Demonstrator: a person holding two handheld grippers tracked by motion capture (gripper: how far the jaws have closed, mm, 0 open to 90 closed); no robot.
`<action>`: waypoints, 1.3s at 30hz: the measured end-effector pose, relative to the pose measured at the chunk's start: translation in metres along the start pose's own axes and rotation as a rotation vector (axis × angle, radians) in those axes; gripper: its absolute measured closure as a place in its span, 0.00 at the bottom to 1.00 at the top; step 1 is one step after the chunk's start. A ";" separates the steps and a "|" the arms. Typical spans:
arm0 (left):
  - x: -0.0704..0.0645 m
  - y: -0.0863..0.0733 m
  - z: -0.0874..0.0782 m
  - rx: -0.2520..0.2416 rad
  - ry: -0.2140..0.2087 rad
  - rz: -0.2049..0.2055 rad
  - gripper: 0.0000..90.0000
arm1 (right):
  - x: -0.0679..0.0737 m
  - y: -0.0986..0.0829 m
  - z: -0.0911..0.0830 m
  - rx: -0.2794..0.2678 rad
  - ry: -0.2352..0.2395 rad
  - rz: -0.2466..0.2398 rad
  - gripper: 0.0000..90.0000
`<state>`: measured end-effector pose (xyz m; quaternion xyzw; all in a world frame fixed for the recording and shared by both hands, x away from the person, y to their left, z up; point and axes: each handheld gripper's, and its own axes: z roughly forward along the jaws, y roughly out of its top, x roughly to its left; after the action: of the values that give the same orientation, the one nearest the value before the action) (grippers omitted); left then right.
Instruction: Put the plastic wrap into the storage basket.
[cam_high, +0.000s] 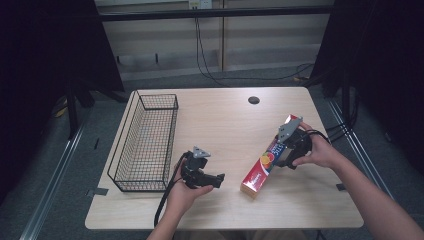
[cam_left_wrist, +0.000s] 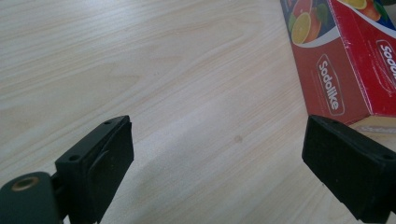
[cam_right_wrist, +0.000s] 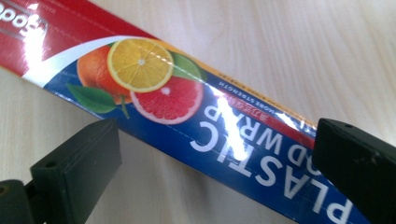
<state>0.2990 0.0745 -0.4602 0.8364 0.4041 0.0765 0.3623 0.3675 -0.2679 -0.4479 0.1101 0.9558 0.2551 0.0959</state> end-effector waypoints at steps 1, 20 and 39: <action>0.000 0.000 0.000 -0.001 0.001 -0.007 0.10 | -0.001 0.001 0.002 0.008 0.026 -0.020 0.00; -0.001 0.001 0.000 -0.004 -0.013 -0.013 0.10 | -0.017 0.015 0.015 -0.030 0.149 -0.127 0.00; 0.007 0.000 -0.006 -0.012 0.014 -0.034 0.10 | -0.014 0.030 0.021 0.027 0.135 -0.035 0.46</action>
<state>0.3009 0.0832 -0.4574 0.8267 0.4202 0.0788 0.3659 0.3906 -0.2360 -0.4489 0.0771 0.9653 0.2472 0.0341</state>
